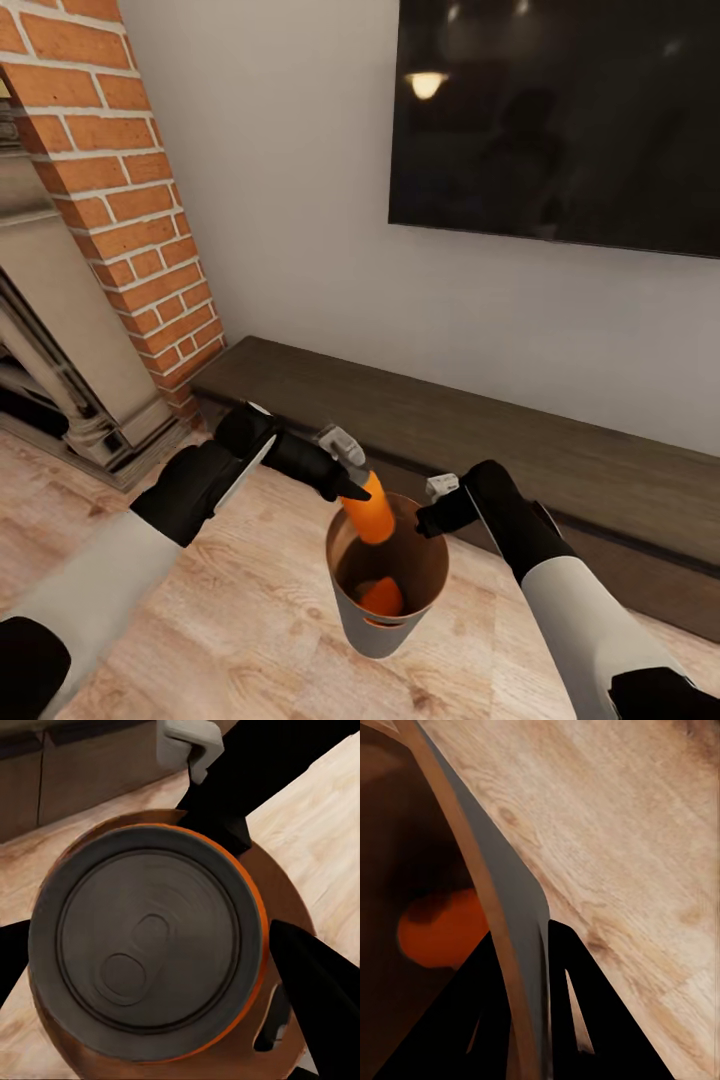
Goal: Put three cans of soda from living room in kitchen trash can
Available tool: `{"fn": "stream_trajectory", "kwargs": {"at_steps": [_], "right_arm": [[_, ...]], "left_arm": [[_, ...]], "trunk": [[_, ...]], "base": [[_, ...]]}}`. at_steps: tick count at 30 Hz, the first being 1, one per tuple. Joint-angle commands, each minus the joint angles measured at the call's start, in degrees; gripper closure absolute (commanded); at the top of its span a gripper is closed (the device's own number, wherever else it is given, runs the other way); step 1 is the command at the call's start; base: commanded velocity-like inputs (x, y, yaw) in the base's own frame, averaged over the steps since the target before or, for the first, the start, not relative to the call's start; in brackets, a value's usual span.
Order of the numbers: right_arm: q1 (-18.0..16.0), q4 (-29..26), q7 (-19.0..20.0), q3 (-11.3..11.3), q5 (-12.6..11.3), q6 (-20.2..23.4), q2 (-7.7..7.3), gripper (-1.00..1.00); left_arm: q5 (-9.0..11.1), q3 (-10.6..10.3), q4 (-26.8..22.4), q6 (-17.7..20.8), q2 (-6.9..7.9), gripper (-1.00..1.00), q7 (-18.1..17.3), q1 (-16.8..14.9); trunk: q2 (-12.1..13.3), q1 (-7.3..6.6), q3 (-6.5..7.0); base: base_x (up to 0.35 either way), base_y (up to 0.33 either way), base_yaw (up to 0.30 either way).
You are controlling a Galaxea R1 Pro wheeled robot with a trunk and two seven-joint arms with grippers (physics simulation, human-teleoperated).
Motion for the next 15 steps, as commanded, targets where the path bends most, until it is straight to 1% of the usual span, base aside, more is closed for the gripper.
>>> {"fn": "stream_trajectory", "kwargs": {"at_steps": [1,2,3,4,6,7,8,11,14,15], "right_arm": [[-0.1,0.0,0.4,0.0,-1.7,0.7,0.03,1.0],[-0.3,0.0,0.3,0.0,-1.7,0.7,0.05,1.0],[-0.5,0.1,0.3,0.0,-1.7,0.7,0.06,1.0],[-1.0,0.8,0.3,0.0,-1.7,0.7,0.1,1.0],[-1.9,1.8,0.2,0.0,-1.7,0.7,0.11,1.0],[-2.1,2.0,0.2,0.0,-1.7,0.7,0.11,1.0],[-2.6,2.5,0.2,0.0,-1.7,0.7,0.05,1.0],[-2.9,2.7,0.2,0.0,-1.7,0.7,0.02,1.0],[-3.0,2.8,0.2,0.0,-1.7,0.7,0.06,1.0],[-3.1,2.9,0.2,0.0,-1.6,0.7,0.09,1.0]], "left_arm": [[-0.6,-0.2,0.2,0.0,-0.46,1.0,0.0,0.0],[-1.6,-0.5,0.4,0.0,-1.23,1.0,0.0,0.2],[-2.0,-0.7,0.5,0.0,-1.58,1.0,0.0,0.3],[-3.7,-1.7,0.6,0.0,-2.72,1.0,0.1,0.5],[-5.4,-2.9,0.7,0.0,-3.81,1.0,0.2,0.6],[-5.7,-3.0,0.8,0.0,-3.99,1.0,0.2,0.6],[-6.4,-3.4,0.8,0.0,-4.54,1.0,0.3,0.7],[-7.4,-3.6,0.9,0.0,-5.19,1.0,0.4,0.7],[-9.4,-3.7,1.9,0.0,-5.59,1.0,0.5,0.8],[-10.3,-3.7,2.9,0.0,-5.7,1.0,0.6,0.8]], "trunk": [[0.0,0.0,0.01],[0.0,0.0,0.01],[0.0,0.0,0.01],[0.0,0.0,0.01],[0.0,0.0,0.01],[0.0,0.0,0.01],[0.0,0.0,0.01],[0.0,0.0,0.01],[0.0,0.0,0.01],[0.0,0.0,0.01]], "base": [[0.0,0.0,0.0],[0.0,0.0,0.0],[0.0,0.0,0.0],[0.0,0.0,0.0],[0.0,0.0,0.0],[0.0,0.0,0.0],[0.0,0.0,0.0],[0.0,0.0,0.0],[0.0,0.0,0.0],[0.0,0.0,0.0]]}}
